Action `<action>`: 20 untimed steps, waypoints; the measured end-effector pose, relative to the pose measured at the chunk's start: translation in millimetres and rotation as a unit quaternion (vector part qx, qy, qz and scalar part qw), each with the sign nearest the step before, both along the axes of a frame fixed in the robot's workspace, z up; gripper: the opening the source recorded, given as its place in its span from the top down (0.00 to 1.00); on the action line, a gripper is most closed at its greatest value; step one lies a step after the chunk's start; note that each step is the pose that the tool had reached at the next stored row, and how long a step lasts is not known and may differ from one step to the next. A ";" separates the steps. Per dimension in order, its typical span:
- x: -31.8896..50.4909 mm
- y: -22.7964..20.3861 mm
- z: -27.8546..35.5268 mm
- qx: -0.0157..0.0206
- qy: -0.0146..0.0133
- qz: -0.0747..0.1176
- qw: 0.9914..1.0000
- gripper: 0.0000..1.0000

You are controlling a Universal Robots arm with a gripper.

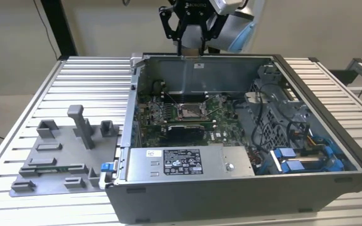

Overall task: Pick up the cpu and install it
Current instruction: 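Place the cpu into insertion slot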

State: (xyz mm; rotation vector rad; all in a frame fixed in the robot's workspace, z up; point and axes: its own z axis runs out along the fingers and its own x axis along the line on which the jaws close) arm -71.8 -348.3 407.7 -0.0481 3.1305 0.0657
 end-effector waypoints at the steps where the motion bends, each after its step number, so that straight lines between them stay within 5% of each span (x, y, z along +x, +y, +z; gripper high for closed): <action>1: 0.0 0.0 0.0 0.000 0.000 0.000 1.000 1.00; 14: 0.0 0.0 0.0 0.000 0.000 0.002 1.000 1.00; 20: 0.0 0.0 -0.1 0.000 0.000 -0.019 1.000 1.00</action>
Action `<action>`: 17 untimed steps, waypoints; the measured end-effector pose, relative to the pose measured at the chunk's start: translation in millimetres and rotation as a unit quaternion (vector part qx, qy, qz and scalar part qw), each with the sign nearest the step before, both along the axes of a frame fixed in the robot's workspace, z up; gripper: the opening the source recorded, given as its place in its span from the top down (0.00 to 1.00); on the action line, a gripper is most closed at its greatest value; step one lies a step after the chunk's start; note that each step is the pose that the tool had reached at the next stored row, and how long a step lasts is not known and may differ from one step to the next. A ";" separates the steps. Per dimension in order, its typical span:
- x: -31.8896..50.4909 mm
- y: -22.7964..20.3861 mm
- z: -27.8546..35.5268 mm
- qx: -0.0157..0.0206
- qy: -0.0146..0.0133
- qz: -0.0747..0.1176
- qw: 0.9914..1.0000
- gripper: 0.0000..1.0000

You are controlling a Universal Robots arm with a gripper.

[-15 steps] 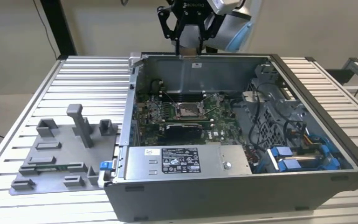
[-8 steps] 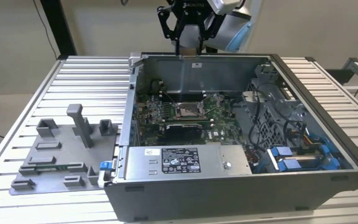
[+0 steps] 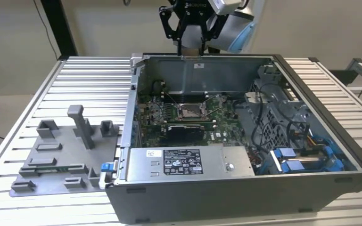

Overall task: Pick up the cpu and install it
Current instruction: 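Place the cpu into insertion slot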

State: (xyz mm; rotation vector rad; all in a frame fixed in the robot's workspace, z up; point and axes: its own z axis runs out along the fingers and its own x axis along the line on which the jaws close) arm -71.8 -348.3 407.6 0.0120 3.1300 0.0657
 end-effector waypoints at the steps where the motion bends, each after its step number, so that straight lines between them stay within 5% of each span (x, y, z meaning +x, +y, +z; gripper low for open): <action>1: 0.0 0.0 0.0 0.000 0.000 -0.005 1.000 1.00; 10: 0.0 0.0 0.1 0.000 0.000 -0.054 0.999 1.00; 17: 0.0 0.0 0.1 0.000 0.000 -0.106 0.994 1.00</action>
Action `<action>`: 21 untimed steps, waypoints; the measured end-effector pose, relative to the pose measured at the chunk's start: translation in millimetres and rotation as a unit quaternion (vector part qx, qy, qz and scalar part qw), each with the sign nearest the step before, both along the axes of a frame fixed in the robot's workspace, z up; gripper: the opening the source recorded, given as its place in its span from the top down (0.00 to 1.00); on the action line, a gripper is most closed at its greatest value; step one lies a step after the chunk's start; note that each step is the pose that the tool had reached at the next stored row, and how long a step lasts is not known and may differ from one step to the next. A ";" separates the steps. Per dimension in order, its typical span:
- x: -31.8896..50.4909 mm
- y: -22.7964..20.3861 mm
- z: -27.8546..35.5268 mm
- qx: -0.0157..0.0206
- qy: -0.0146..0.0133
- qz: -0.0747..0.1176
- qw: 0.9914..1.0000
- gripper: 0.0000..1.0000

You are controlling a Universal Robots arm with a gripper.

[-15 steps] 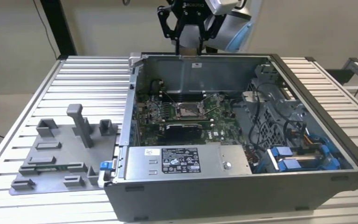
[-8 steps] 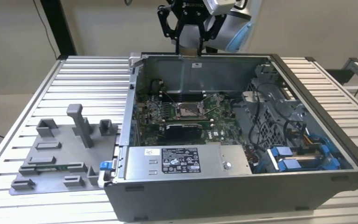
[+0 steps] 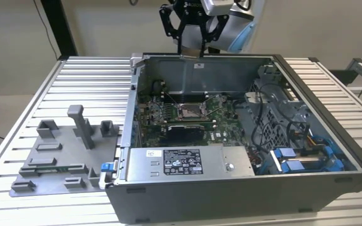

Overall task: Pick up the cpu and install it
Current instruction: 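Place the cpu into insertion slot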

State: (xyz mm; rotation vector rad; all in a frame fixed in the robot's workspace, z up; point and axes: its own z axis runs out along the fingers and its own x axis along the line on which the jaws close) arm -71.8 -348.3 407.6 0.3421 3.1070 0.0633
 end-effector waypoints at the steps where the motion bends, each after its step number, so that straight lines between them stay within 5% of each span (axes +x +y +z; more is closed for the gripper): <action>1: 0.0 0.0 0.0 0.000 0.000 -0.007 1.000 1.00; 6: 0.0 0.0 0.0 0.000 0.000 -0.045 0.999 1.00; 11: 0.0 0.0 0.0 0.000 0.000 -0.083 0.997 1.00; 16: 0.0 0.0 0.0 0.000 0.000 -0.120 0.993 1.00; 21: 0.0 0.0 0.0 0.000 0.000 -0.158 0.988 1.00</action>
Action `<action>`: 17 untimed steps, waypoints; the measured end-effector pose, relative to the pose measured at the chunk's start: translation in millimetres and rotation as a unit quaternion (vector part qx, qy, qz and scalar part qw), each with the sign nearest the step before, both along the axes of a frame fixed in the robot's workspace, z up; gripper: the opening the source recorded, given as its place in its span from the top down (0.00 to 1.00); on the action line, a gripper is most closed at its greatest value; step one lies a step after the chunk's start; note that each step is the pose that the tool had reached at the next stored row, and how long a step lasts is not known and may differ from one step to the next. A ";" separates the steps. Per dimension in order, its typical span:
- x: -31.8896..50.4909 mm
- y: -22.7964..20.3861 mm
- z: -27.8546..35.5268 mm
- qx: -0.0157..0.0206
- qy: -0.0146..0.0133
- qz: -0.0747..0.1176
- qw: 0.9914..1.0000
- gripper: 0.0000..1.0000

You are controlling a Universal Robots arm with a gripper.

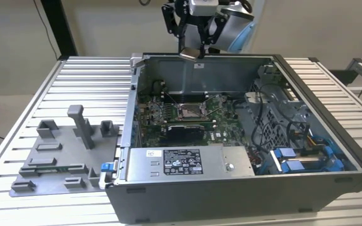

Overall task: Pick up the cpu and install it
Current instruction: 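Place the cpu into insertion slot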

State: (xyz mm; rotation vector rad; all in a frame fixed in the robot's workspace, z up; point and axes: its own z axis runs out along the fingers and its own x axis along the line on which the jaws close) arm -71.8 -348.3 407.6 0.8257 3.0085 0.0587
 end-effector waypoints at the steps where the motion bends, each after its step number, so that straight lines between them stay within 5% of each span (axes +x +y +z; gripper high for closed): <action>1: 0.0 0.0 0.0 0.000 0.000 -0.007 1.000 1.00; 5: 0.0 0.0 0.0 0.000 0.000 -0.038 0.999 1.00; 9: 0.0 0.0 0.0 0.000 0.000 -0.068 0.998 1.00; 13: 0.0 0.0 0.0 0.000 0.000 -0.098 0.995 1.00; 17: 0.0 0.0 0.0 0.000 0.000 -0.128 0.992 1.00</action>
